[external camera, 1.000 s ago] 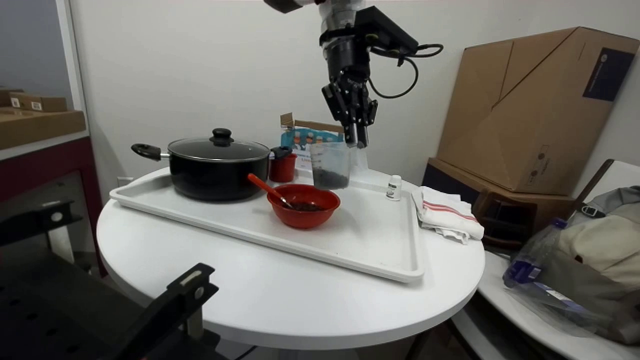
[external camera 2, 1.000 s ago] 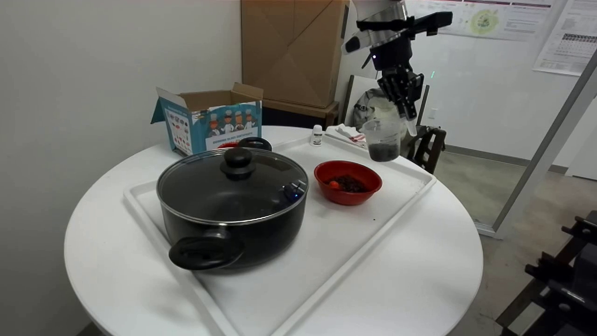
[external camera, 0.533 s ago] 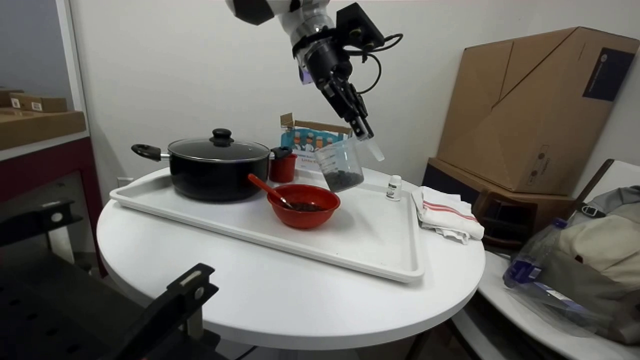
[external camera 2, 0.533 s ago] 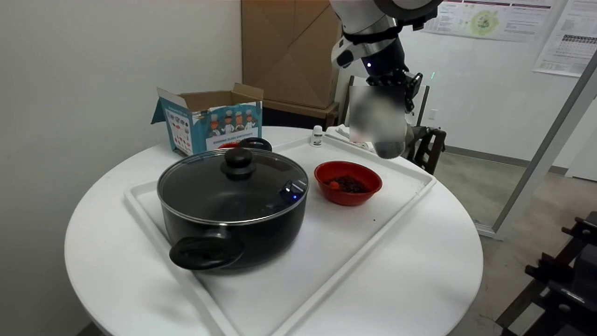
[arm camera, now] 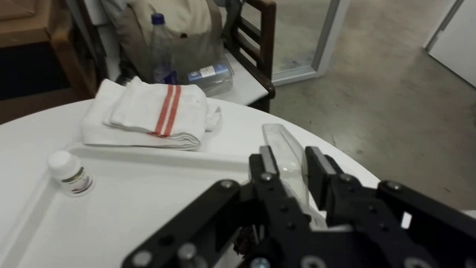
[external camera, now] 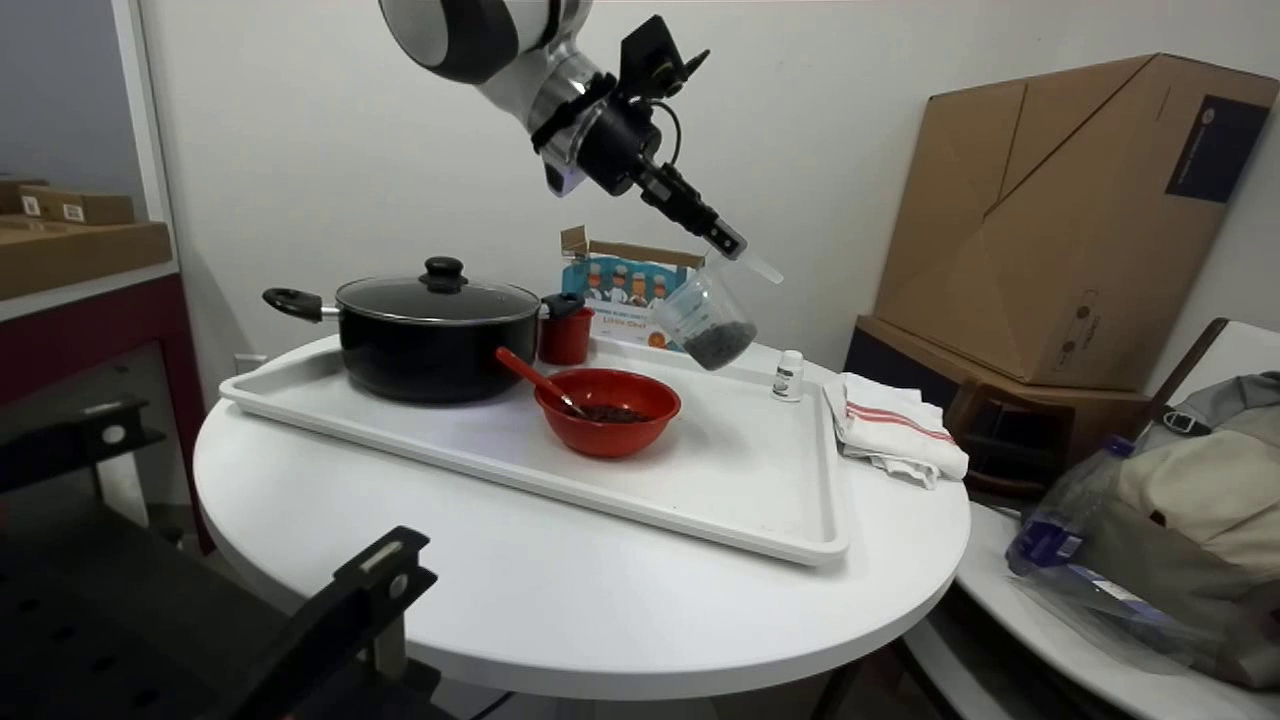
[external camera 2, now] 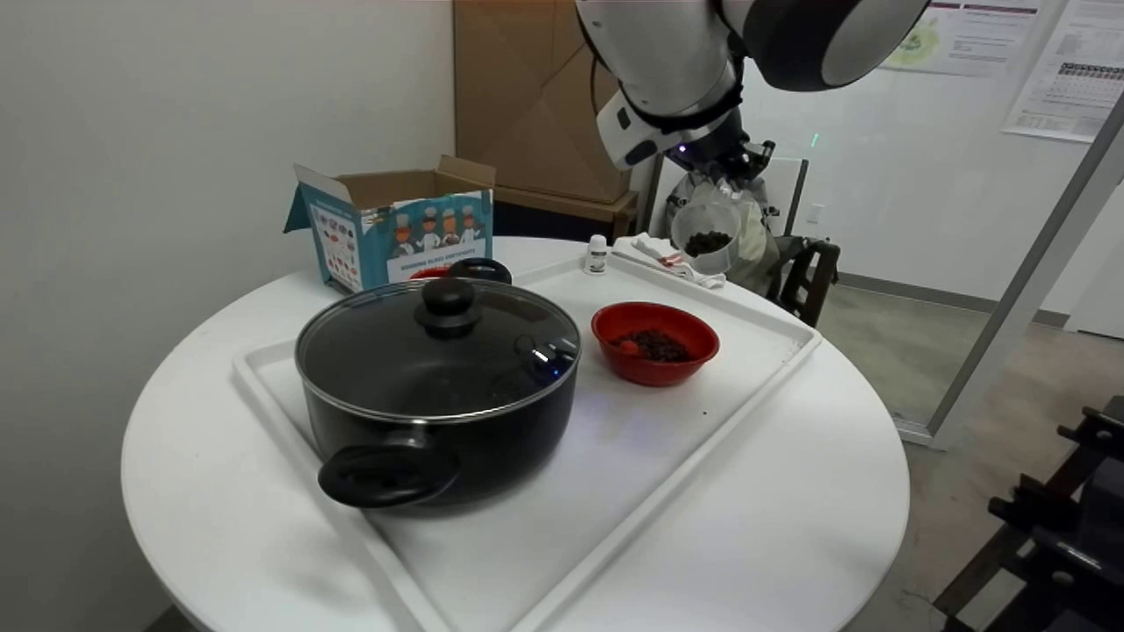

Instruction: Pour some beans out of the jar into the red bowl

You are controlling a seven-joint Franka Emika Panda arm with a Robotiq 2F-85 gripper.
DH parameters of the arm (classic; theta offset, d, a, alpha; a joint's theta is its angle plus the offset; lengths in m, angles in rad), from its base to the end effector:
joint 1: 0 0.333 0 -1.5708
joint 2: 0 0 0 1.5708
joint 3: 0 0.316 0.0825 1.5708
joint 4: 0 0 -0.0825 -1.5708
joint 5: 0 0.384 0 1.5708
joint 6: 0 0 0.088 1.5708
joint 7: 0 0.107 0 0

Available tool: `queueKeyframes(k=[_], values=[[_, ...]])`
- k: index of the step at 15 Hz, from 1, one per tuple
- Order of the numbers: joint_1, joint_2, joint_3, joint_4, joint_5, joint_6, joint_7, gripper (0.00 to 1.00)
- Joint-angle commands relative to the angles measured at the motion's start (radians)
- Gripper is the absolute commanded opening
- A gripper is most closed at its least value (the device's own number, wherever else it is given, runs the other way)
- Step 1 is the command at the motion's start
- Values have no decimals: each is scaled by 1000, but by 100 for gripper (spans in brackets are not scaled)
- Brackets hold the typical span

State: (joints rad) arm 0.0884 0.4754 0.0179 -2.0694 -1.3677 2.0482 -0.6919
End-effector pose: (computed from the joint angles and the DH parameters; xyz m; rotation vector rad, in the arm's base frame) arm 0.5669 0.0067 0.1930 1.3480 1.7225 -0.8030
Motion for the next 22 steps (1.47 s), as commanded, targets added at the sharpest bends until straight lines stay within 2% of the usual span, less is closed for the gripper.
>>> queueKeyframes(k=[1,5,7,10,16,22], values=[[18,3,8,-57,-228,6,226,10],[18,23,27,-82,-421,-18,521,10],[20,29,34,-94,-492,-44,612,10],[21,30,37,-123,-566,-89,626,10],[25,26,53,-170,-634,-157,620,10],[55,18,71,-222,-773,-237,622,10]])
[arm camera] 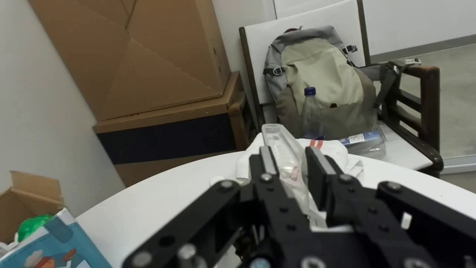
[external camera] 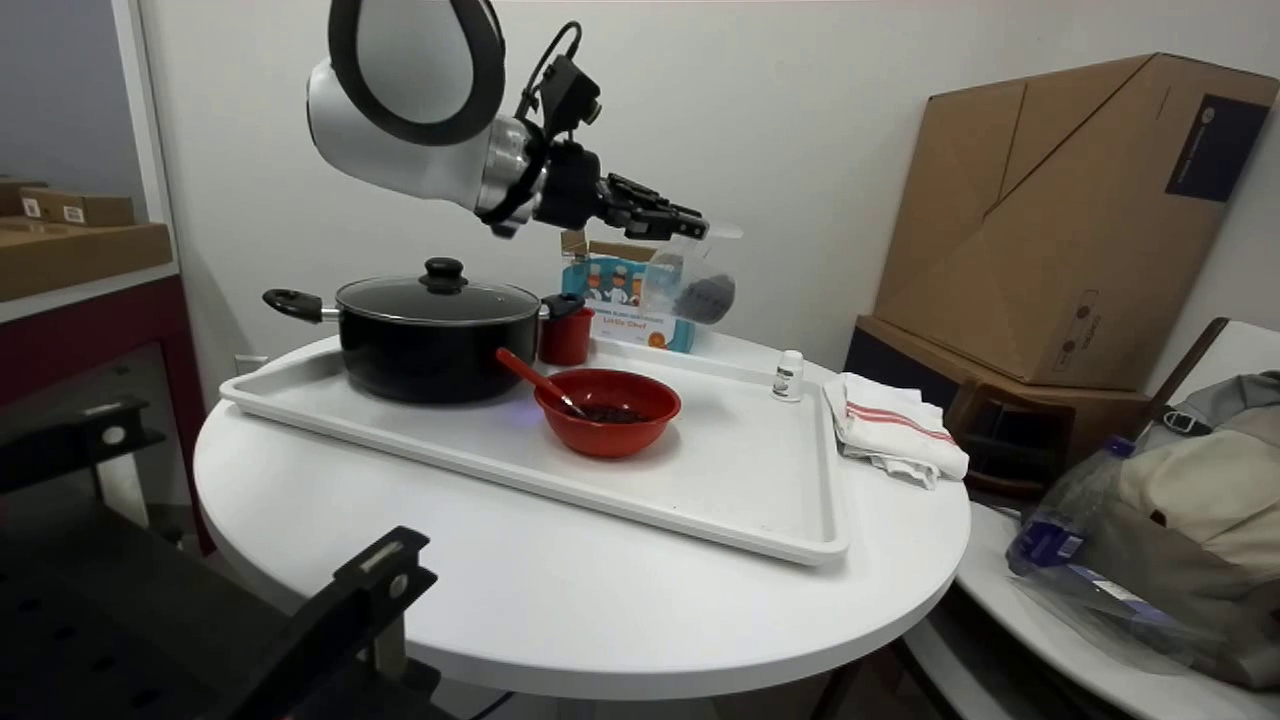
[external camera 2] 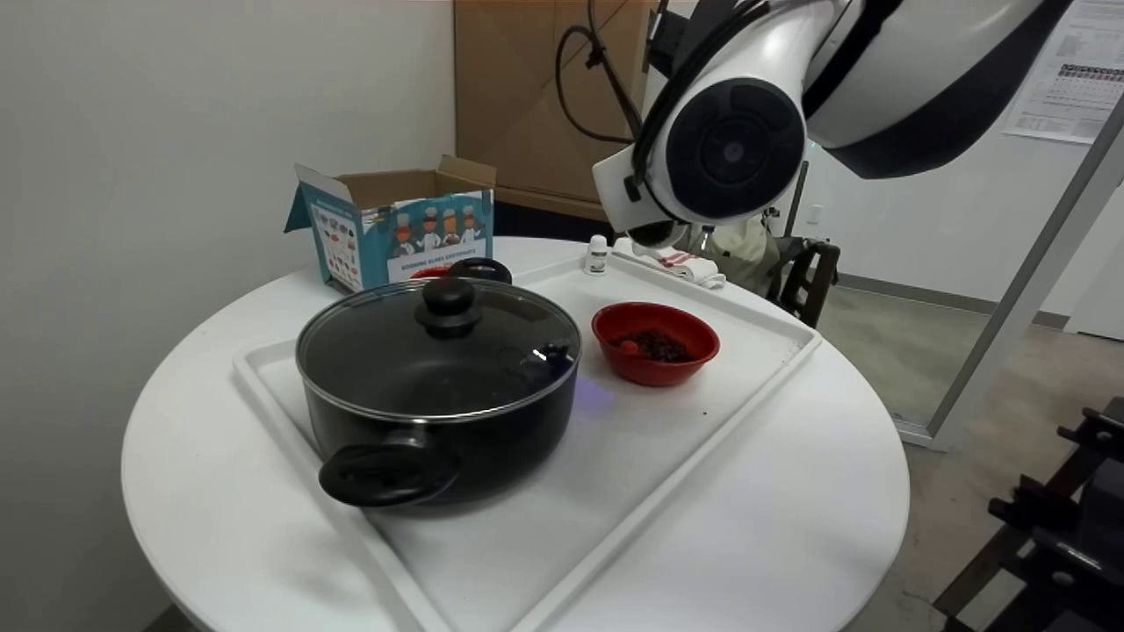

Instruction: Pour some beans out of the jar into the red bowl

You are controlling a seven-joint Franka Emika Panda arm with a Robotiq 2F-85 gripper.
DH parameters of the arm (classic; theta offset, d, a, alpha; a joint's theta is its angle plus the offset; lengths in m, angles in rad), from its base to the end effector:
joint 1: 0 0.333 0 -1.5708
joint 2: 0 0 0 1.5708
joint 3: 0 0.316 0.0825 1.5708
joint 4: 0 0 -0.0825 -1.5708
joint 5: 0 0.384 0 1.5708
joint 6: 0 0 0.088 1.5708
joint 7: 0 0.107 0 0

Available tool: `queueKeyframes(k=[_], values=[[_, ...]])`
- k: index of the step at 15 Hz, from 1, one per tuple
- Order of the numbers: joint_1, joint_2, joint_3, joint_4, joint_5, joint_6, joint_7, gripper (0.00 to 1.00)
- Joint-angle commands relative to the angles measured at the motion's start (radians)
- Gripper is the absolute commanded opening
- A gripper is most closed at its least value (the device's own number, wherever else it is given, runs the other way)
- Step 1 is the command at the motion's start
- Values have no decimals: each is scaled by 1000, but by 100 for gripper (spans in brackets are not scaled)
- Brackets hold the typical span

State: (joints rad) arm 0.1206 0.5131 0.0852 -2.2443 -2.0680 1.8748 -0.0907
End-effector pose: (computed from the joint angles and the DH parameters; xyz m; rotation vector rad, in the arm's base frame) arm 0.5261 0.0439 0.1469 0.8863 1.4838 -0.3963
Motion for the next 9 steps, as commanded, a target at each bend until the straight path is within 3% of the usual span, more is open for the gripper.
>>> queueKeyframes(k=[1,9], values=[[29,-18,3,-57,-104,-85,23,10],[42,11,-6,-104,-227,-284,24,10]])
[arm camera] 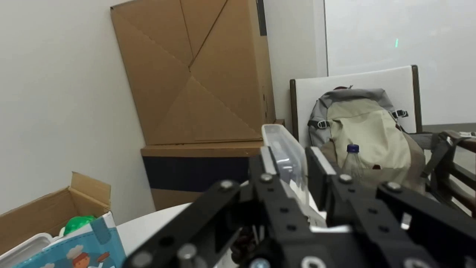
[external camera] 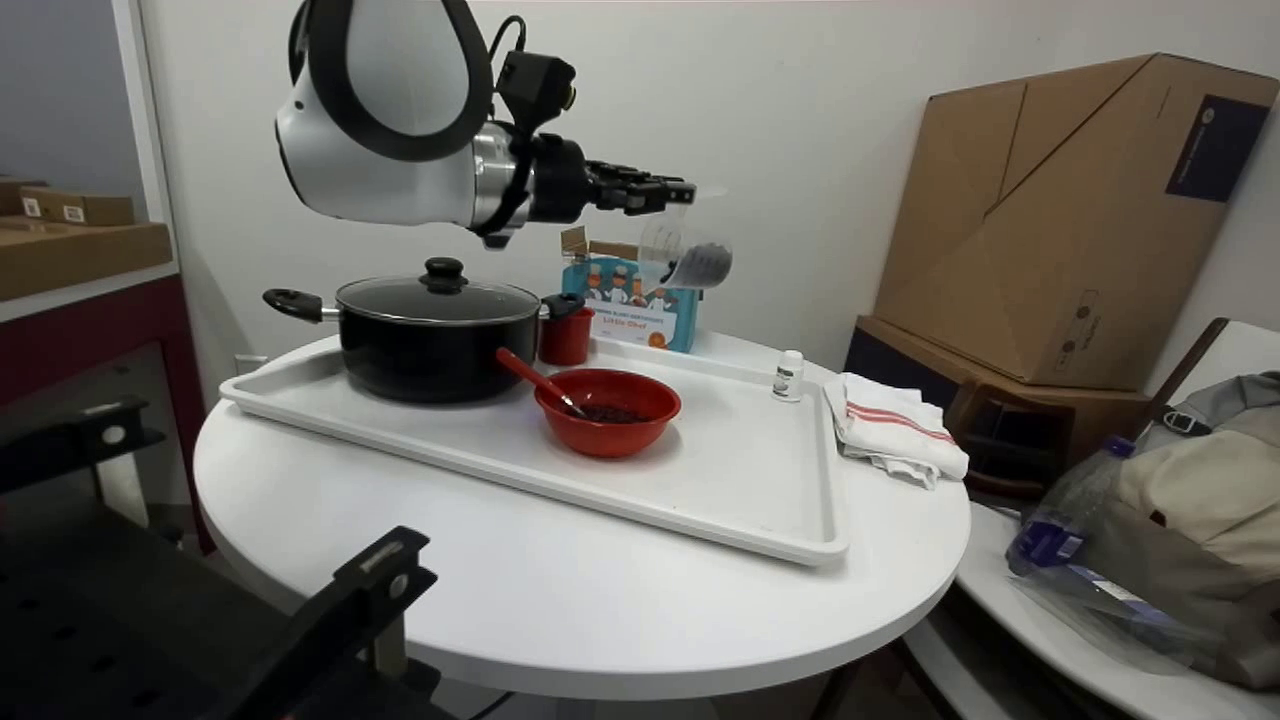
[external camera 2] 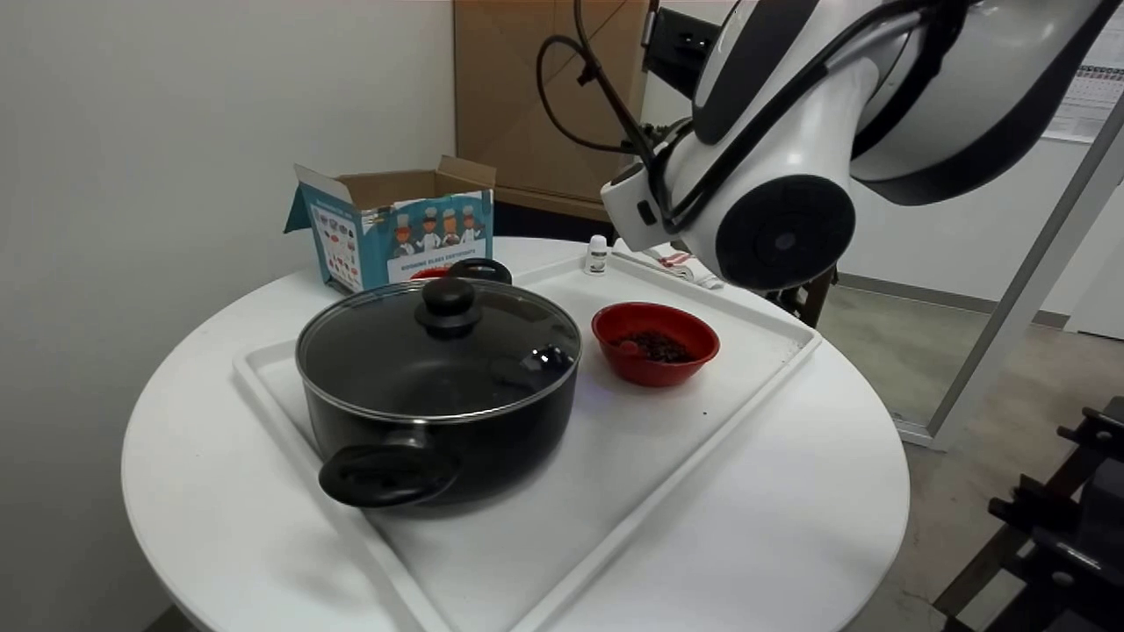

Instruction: Pour some beans out of the jar into the red bowl

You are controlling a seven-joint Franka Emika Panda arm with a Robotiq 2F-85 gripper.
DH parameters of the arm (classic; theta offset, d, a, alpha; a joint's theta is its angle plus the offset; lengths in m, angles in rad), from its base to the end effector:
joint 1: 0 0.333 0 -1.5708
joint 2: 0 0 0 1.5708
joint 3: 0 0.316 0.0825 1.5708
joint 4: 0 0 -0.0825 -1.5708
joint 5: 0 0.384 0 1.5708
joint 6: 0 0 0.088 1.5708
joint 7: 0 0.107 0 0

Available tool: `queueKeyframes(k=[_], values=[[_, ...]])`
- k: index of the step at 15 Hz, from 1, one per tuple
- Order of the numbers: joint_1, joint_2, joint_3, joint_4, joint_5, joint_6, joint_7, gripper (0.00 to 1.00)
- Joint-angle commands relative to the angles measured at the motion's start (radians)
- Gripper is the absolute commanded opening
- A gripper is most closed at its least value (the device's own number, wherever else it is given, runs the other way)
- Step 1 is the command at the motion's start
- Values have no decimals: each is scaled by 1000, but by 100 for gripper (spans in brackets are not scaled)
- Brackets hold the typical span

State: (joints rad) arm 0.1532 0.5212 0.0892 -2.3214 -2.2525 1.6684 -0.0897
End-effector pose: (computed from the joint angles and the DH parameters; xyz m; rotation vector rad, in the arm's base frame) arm 0.5110 0.0504 0.1455 0.6159 1.3952 -0.3911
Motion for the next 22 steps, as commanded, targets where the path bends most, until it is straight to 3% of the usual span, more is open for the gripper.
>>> queueKeyframes(k=[1,22], values=[[10,5,-10,-32,-52,-99,24,10],[35,8,14,-139,-88,-330,47,10]])
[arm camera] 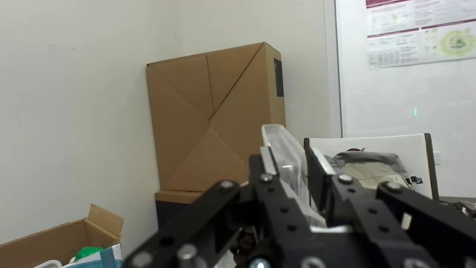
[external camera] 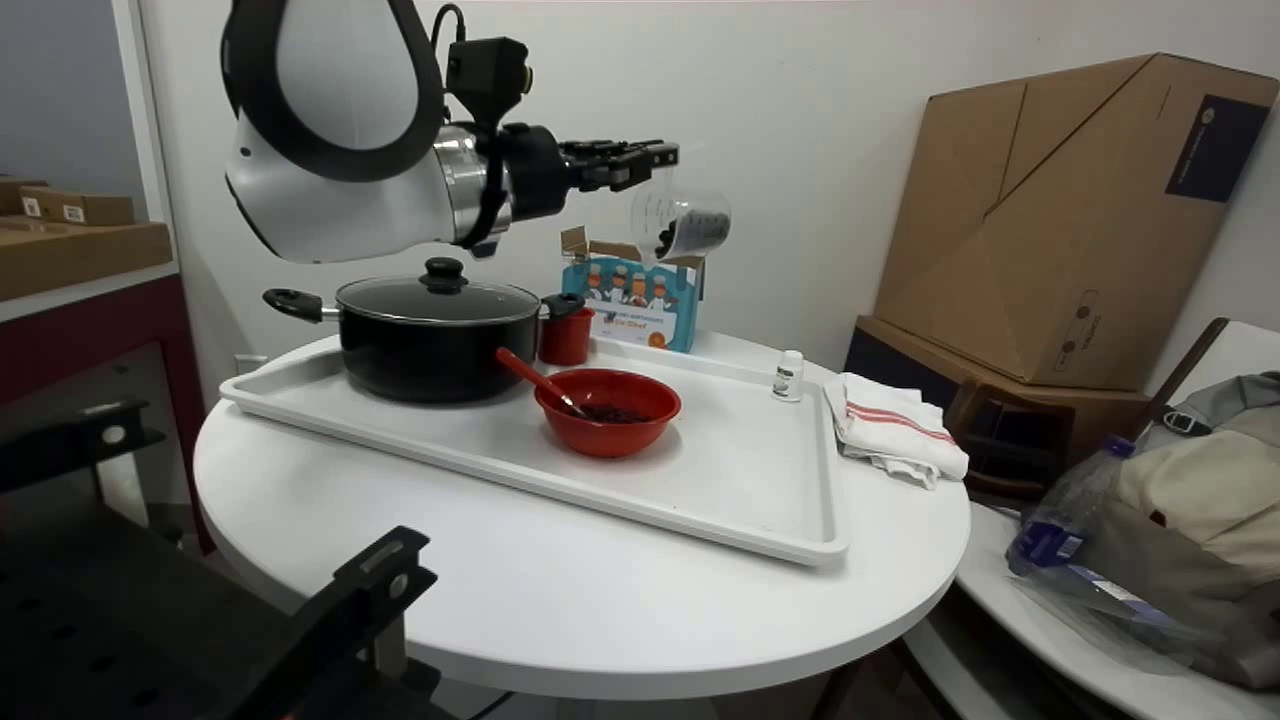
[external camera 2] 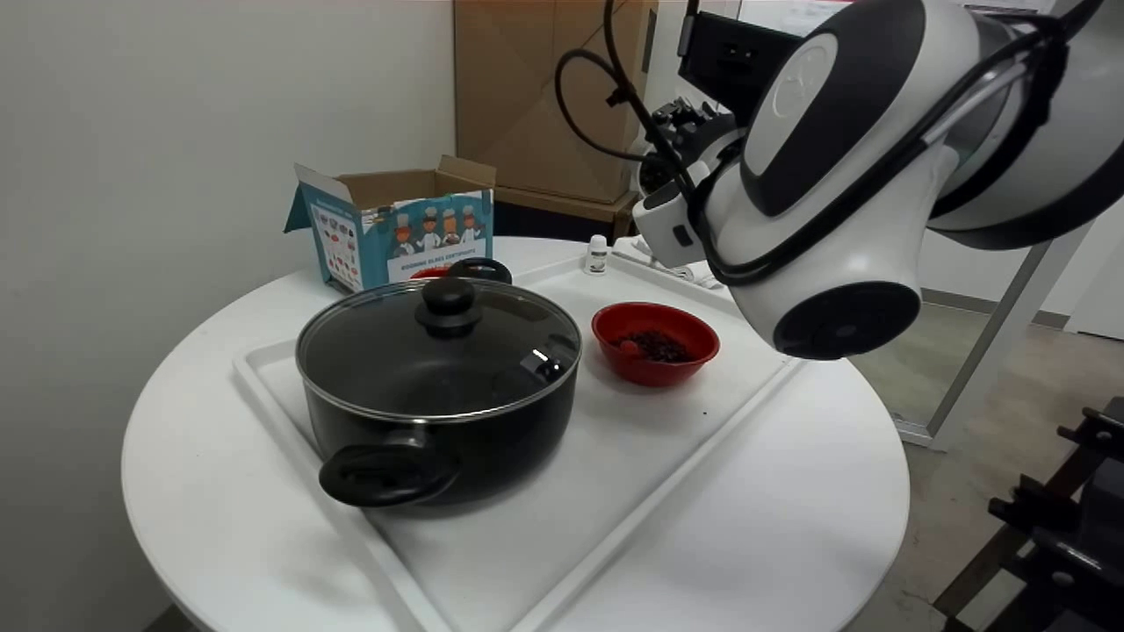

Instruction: Pour some beans out of the jar into the red bowl

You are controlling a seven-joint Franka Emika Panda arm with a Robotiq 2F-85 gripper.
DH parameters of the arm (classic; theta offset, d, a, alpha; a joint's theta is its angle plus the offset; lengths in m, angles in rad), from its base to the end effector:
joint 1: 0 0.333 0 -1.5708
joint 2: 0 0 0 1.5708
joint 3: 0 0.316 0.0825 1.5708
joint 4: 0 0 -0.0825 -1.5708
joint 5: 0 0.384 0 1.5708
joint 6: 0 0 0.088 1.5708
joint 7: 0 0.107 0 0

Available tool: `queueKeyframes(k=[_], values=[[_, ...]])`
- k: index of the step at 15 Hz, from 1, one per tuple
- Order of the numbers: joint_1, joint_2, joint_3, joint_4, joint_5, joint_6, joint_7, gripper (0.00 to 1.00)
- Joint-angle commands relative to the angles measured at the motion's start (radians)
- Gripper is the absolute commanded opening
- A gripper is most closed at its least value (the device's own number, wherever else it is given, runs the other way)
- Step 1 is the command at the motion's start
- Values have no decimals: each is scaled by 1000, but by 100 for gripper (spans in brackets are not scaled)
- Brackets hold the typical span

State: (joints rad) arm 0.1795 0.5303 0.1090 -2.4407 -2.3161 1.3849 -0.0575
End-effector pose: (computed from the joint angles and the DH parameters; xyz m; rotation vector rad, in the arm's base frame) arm 0.4743 0.0511 0.1443 0.4579 1.2406 -0.4101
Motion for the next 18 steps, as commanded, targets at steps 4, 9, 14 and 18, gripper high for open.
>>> queueKeyframes(k=[4,9,14,18], values=[[7,2,-4,-23,-17,-65,13,10],[11,6,-11,-29,-45,-96,11,10],[13,9,-8,-35,-49,-119,10,10],[8,14,-1,-31,-26,-120,11,10]])
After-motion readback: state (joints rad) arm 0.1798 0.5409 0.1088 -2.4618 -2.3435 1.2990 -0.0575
